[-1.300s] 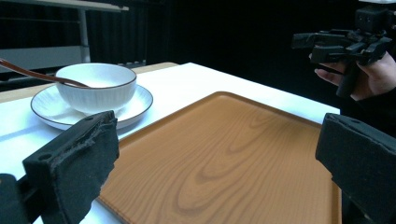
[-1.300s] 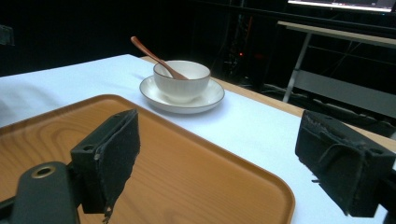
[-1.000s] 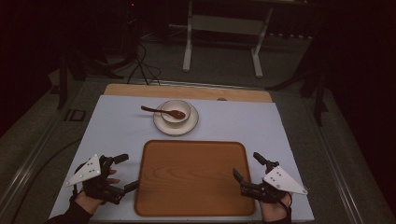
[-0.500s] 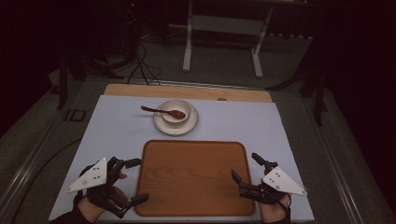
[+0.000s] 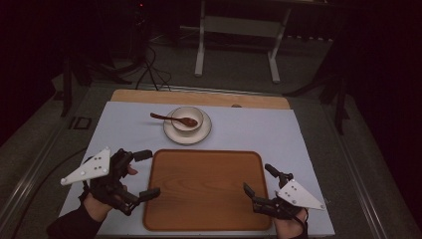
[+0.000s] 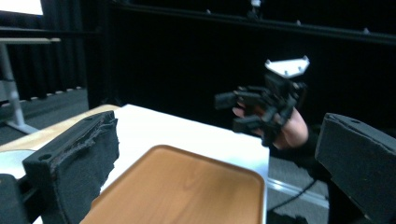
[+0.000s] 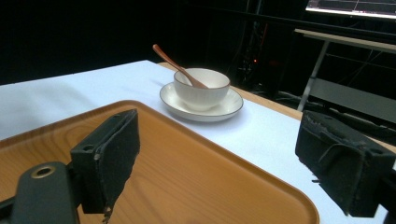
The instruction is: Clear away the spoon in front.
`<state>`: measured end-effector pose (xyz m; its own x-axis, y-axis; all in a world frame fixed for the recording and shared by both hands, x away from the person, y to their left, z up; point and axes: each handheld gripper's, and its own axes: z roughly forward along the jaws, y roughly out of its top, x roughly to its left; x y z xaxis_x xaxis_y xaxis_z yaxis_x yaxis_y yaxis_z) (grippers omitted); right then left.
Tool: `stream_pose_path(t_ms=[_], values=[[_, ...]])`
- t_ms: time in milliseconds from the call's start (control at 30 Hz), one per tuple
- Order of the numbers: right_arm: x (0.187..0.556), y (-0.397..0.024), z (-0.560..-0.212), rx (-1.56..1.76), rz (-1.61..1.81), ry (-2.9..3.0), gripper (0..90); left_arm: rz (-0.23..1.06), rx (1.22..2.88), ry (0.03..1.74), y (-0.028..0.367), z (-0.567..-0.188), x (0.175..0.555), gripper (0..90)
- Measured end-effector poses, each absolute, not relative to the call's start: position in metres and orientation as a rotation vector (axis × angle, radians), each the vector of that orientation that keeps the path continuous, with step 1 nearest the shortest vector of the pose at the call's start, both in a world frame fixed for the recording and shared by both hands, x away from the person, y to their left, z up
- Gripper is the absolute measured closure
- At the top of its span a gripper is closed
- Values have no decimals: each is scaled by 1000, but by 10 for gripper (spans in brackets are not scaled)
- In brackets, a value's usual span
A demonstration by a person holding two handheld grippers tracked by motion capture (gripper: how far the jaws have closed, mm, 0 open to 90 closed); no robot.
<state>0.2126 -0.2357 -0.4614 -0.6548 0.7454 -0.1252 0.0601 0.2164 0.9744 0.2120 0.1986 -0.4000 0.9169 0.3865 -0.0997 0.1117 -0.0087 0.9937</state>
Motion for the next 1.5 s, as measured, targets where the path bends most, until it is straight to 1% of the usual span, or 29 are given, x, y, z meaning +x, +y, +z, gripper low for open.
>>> stream_pose_path(t_ms=[133, 433, 500, 600, 633, 767, 800, 867, 900, 933, 1033, 1100, 1333, 1500], values=[[213, -235, -461, 746, 1483, 1898, 136, 202, 1541, 416, 206, -391, 224, 0], [212, -234, -462, 743, 1478, 1902, 136, 219, 1497, 490, 213, -386, 255, 0], [213, -234, -462, 741, 1477, 1904, 136, 267, 1492, 524, 215, -386, 266, 3], [213, -234, -462, 739, 1476, 1908, 136, 294, 1486, 566, 216, -387, 275, 5], [213, -234, -462, 738, 1476, 1909, 136, 306, 1470, 615, 218, -388, 284, 5], [213, -233, -462, 737, 1478, 1915, 136, 329, 1434, 690, 220, -396, 303, 52], [213, -233, -462, 735, 1480, 1916, 136, 329, 1434, 690, 220, -396, 303, 54], [212, -233, -462, 729, 1479, 1917, 138, 330, 1405, 746, 221, -403, 317, 68], [212, -233, -462, 723, 1483, 1916, 139, 330, 1405, 746, 221, -403, 317, 70], [212, -232, -462, 718, 1485, 1913, 139, 338, 1388, 788, 221, -407, 326, 72], [211, -232, -461, 710, 1488, 1911, 140, 347, 1371, 827, 221, -411, 335, 75], [211, -232, -461, 705, 1491, 1912, 140, 333, 1353, 868, 221, -416, 346, 76], [211, -231, -462, 705, 1484, 1918, 140, 324, 1327, 939, 219, -428, 367, 96], [211, -231, -462, 699, 1485, 1923, 141, 292, 1279, 1002, 222, -443, 381, 127]])
